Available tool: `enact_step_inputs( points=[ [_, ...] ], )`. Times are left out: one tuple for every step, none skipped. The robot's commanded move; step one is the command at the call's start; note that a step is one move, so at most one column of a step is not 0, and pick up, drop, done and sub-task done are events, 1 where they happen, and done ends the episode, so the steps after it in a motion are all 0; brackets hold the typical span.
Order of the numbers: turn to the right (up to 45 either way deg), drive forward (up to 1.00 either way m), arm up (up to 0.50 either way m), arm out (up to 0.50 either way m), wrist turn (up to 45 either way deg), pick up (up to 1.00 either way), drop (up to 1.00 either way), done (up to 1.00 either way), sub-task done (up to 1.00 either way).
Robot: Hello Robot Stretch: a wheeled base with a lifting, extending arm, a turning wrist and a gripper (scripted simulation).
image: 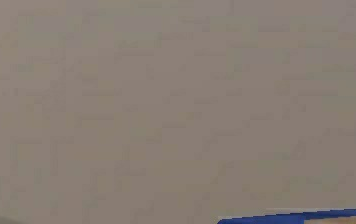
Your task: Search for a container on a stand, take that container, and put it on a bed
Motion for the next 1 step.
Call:
enact_step_inputs(
  points=[
    [0.0,0.00,0.00,0.00,0.0,0.00,0.00,1.00,0.00]
  ],
)
